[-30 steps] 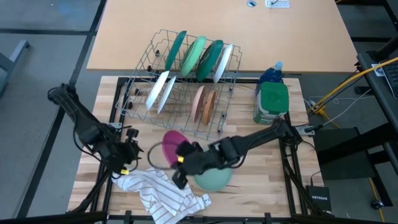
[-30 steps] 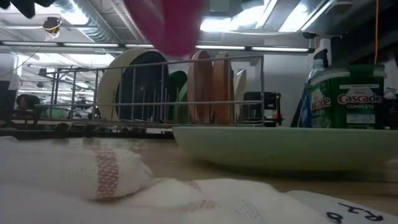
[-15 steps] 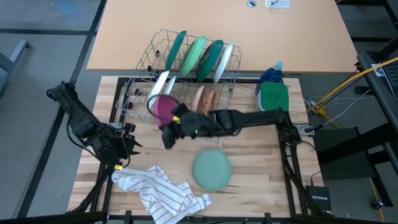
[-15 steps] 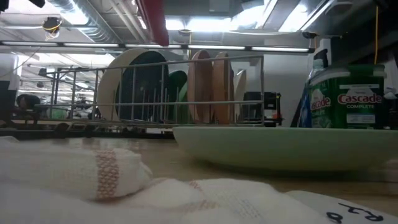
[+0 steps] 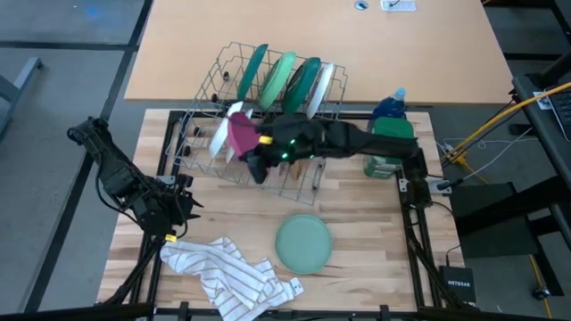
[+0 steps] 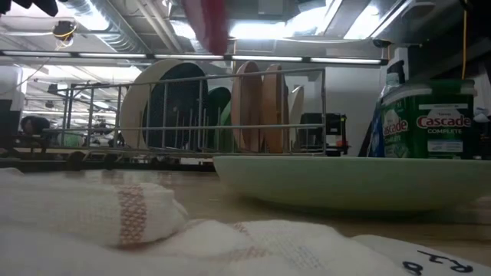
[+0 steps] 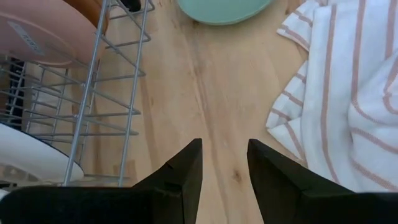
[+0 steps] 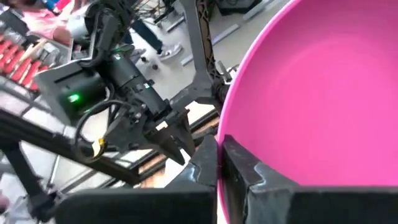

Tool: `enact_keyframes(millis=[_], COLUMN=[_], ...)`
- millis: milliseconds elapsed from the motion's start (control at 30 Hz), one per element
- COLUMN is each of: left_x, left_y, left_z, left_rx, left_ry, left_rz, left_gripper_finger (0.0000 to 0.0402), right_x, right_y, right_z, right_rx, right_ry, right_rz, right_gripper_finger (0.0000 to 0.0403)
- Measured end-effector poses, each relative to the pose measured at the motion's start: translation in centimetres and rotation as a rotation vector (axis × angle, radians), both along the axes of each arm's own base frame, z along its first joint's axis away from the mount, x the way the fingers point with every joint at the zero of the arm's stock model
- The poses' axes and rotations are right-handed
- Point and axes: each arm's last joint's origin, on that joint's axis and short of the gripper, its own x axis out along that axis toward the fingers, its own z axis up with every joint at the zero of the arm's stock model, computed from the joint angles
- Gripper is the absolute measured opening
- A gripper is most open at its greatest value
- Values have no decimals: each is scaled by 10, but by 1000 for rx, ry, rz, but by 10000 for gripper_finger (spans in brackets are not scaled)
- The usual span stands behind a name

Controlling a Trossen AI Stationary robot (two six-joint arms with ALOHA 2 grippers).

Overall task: Sort dishes
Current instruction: Put the pink plate in the dish rack

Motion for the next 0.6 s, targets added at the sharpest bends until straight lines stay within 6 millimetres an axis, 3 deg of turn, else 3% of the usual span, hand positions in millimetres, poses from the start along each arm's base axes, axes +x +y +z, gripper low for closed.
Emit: enact_keyframes(millis=[300, 600], left_x=[1, 2], left_y=[1, 2], left_z=[1, 2], left_rx=[-21, 9], left_ry=[-47, -79], left_rz=[85, 110], left_gripper_finger=[118, 118], right_x=[-60, -85], right_y=[-24, -24], right_z=[35, 41], right_rx=[-102, -167], right_ry=[89, 181], right_rz=[-71, -110], right_gripper_finger=[5, 5])
